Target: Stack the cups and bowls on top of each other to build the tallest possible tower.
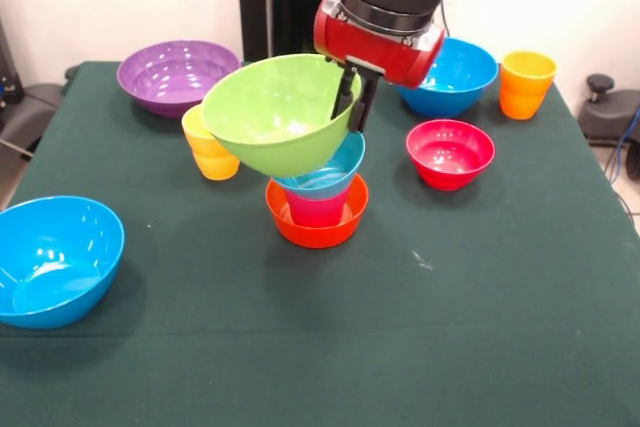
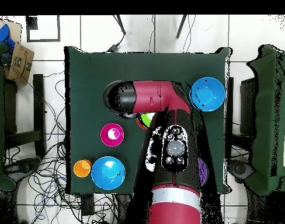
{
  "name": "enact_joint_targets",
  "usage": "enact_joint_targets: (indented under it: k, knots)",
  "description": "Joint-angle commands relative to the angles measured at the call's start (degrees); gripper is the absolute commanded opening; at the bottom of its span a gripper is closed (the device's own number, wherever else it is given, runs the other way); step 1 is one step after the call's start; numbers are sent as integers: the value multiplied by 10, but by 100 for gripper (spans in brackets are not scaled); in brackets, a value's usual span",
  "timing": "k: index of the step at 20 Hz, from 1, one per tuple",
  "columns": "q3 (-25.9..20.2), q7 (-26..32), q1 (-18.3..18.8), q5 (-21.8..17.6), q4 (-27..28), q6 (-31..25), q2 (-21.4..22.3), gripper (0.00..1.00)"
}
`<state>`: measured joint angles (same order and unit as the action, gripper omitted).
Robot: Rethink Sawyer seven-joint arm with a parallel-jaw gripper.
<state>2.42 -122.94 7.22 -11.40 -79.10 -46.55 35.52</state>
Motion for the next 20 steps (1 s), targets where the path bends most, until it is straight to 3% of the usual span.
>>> enact_joint_targets:
  k: [1, 3, 20]
  knots:
    - [-47, -28, 11, 38, -11, -62, 6, 0]
    - [-4, -46, -26, -5, 9, -32, 6, 0]
    - [6, -47, -32, 13, 19, -38, -9, 0]
